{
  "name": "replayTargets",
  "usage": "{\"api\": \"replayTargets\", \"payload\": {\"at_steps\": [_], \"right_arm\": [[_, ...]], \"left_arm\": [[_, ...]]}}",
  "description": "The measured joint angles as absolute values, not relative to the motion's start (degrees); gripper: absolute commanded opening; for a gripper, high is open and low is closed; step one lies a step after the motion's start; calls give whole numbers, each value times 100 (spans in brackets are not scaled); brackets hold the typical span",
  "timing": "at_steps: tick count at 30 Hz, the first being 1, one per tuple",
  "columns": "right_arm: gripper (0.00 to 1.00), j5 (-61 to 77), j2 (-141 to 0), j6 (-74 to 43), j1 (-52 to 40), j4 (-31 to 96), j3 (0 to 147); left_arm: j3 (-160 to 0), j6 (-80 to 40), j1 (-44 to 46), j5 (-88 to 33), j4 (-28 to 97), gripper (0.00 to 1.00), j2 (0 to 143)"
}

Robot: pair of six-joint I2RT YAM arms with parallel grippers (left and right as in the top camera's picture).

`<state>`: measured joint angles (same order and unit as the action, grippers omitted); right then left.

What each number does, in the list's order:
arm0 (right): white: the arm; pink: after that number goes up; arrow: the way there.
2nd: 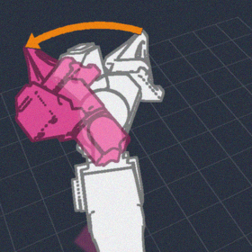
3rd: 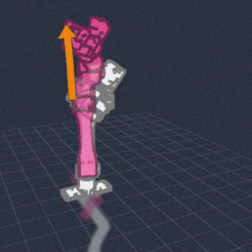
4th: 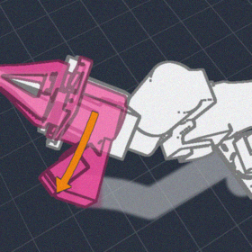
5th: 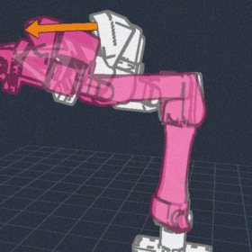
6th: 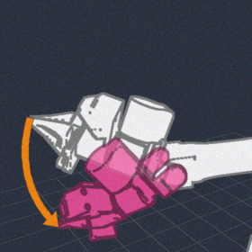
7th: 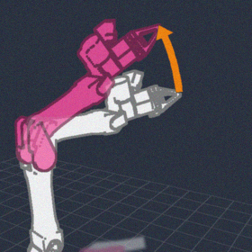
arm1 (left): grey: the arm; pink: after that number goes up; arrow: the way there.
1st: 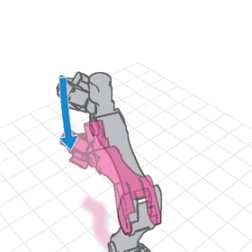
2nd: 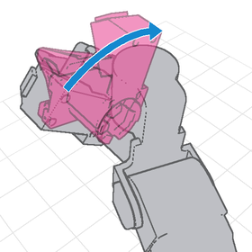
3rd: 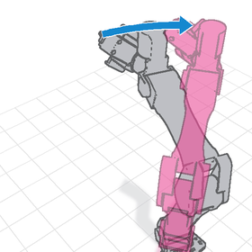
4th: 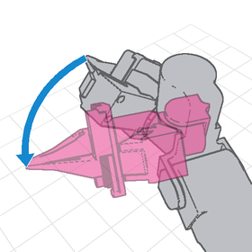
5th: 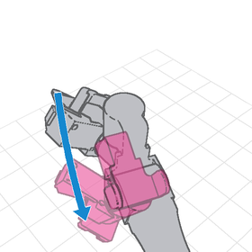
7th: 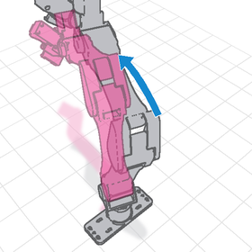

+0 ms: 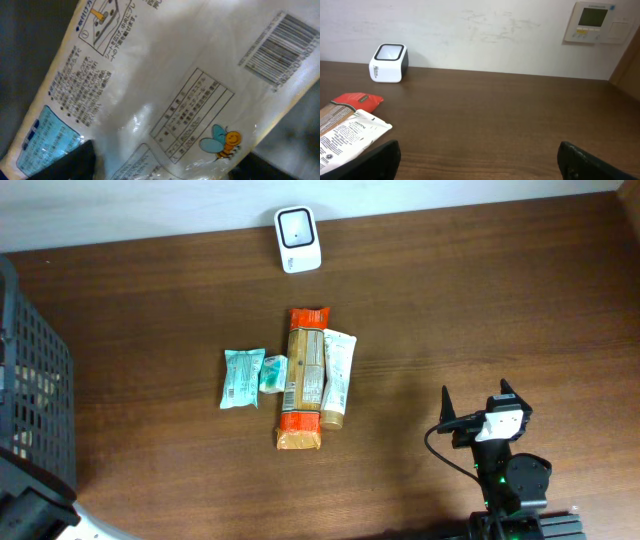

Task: Scan the item barcode
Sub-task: 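Grasp the large white bag with barcode from the basket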

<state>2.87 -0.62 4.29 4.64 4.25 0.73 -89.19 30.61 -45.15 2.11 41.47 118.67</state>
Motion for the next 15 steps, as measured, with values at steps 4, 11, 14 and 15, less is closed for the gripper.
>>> {"api": "replayTargets", "payload": {"at_steps": [4, 11, 14, 15], "right_arm": [[99, 287, -62, 429, 464, 425, 73], [99, 287, -62, 434, 464, 425, 73], [99, 287, -62, 434, 464, 425, 73], [99, 287, -62, 434, 464, 425, 73]], "left_arm": [[-8919, 3055, -4515, 54, 4104, 42, 11867], [-8921, 2864, -4508, -84, 4042, 33, 12014], [-8960, 2814, -4521, -19, 3946, 0, 12055], [-8984, 2829, -4547, -10, 3898, 0, 12062]]}}
